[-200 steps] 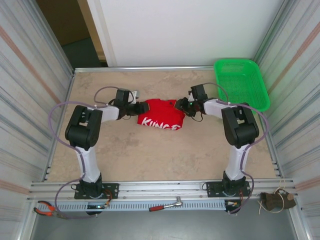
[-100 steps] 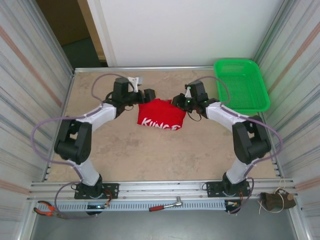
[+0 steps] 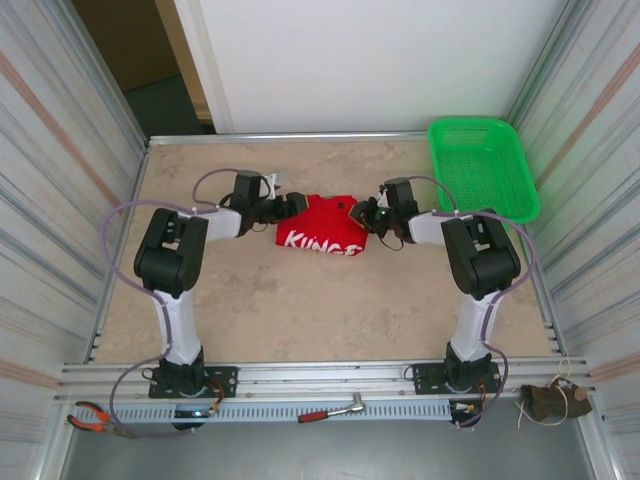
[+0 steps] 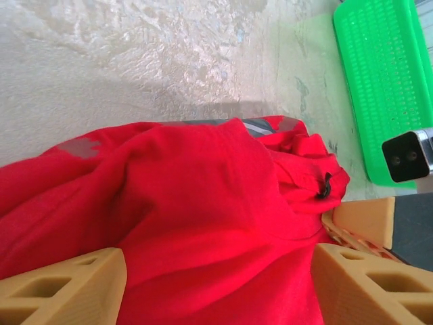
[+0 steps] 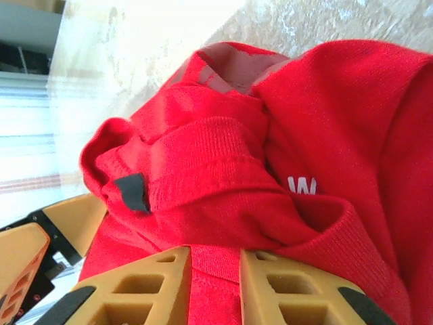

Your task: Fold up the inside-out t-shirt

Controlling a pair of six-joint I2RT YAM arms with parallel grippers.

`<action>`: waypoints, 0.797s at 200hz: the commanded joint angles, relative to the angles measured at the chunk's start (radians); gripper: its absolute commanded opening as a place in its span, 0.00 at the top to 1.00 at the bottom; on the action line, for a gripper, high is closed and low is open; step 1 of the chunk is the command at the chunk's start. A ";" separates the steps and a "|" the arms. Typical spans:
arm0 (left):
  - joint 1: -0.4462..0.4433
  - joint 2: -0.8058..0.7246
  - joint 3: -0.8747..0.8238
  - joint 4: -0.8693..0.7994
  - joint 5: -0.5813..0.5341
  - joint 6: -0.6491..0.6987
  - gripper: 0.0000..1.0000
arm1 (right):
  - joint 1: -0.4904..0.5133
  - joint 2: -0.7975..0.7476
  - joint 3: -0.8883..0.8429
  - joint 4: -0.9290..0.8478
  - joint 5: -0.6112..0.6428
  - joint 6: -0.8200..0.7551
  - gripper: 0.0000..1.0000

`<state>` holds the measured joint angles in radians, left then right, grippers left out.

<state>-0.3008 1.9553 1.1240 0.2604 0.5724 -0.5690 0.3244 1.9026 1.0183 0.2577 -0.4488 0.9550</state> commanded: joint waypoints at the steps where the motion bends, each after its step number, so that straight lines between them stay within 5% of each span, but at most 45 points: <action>1: 0.003 -0.184 -0.001 -0.139 -0.035 0.063 0.25 | -0.009 -0.142 0.017 -0.123 -0.014 -0.072 0.72; 47: 0.045 -0.244 0.005 -0.404 -0.146 0.114 0.19 | -0.001 -0.144 0.088 -0.203 -0.025 -0.115 0.70; 94: 0.077 -0.055 0.119 -0.508 -0.036 0.157 0.17 | 0.015 -0.016 0.115 -0.170 -0.009 -0.096 0.71; 159: 0.012 0.050 0.155 -0.480 0.065 0.143 0.17 | 0.033 0.076 0.117 -0.163 0.005 -0.083 0.73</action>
<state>-0.2512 1.9759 1.2701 -0.2276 0.5640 -0.4232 0.3450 1.9556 1.1149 0.1047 -0.4564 0.8787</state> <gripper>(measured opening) 0.838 0.267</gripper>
